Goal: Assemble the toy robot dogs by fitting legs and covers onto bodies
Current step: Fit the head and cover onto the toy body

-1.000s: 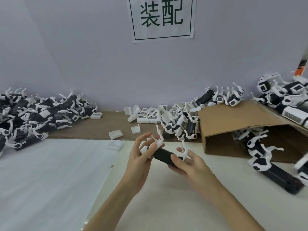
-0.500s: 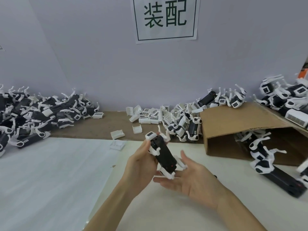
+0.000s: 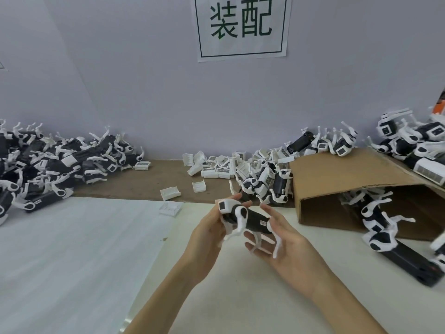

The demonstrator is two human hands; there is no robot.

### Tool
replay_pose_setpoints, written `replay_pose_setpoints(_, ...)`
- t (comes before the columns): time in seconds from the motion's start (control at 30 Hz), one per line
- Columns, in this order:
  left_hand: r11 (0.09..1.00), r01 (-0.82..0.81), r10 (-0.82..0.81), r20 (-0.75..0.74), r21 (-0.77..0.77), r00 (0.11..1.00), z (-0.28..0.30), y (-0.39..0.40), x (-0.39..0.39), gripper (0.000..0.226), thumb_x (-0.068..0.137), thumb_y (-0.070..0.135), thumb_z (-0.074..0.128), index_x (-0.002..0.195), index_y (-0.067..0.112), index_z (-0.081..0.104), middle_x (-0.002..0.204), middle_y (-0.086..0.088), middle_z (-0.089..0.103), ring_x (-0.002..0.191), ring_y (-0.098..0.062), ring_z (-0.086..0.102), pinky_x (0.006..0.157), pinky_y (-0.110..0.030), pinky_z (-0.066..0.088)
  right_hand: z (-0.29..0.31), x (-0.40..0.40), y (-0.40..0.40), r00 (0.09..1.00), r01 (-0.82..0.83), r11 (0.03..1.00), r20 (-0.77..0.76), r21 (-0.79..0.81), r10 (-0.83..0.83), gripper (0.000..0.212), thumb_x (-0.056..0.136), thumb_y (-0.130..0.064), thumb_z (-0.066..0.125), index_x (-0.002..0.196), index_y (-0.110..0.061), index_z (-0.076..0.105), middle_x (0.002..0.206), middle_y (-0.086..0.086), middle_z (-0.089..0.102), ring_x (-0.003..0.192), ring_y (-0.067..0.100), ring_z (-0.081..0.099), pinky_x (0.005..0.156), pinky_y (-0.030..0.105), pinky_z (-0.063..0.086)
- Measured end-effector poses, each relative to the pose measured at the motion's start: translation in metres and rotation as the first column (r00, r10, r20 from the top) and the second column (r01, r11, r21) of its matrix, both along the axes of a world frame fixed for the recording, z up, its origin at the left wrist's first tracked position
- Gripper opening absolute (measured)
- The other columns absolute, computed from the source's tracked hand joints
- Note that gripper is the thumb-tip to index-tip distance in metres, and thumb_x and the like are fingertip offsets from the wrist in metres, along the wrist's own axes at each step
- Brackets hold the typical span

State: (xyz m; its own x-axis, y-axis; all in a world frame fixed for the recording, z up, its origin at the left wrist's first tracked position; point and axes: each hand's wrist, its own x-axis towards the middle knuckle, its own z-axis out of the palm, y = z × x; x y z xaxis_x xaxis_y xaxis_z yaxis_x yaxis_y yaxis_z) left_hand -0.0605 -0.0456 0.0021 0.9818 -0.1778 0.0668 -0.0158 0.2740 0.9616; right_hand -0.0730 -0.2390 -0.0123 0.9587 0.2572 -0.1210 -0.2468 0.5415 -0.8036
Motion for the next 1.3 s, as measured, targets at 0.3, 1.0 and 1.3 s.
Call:
replay_pose_setpoints(0.3,0.983,-0.176,0.173,0.055,0.044,0.983,-0.009,0.004,0.002,0.078,0.105,0.07,0.022,0.107,0.019,0.081,0.126,-0.007,0.076,0.123,-0.021,0.069,0.108,-0.039,0.044,-0.002,-0.005,-0.003,0.96,-0.059,0.979,0.259,-0.196,0.11,0.058,0.095,-0.019,0.075,0.147,-0.035,0.055,0.141,0.013,0.062,0.132,0.032,0.06,0.116,0.047,0.045)
replay_pose_setpoints(1.0,0.895,-0.407,0.42,0.039,-0.183,0.907,-0.003,0.029,0.002,0.088,0.107,0.068,0.022,0.089,0.0,0.074,0.095,-0.02,0.078,0.093,-0.035,0.071,0.084,-0.039,0.05,-0.021,-0.016,0.047,0.622,0.557,0.627,0.774,-0.545,0.12,0.08,0.082,-0.027,0.086,0.148,-0.041,0.044,0.146,-0.026,0.053,0.137,-0.003,0.049,0.109,0.01,0.038)
replay_pose_setpoints(1.3,0.895,-0.261,0.126,0.357,0.361,0.925,-0.013,0.019,0.001,0.046,0.093,0.046,0.078,0.134,0.041,0.059,0.115,0.009,0.074,0.107,-0.014,0.072,0.099,-0.036,0.058,-0.016,0.006,0.018,0.953,0.253,0.93,0.238,-0.269,-0.19,0.031,0.103,-0.031,0.054,0.13,-0.02,0.066,0.123,0.011,0.074,0.108,0.033,0.074,0.092,0.053,0.06)
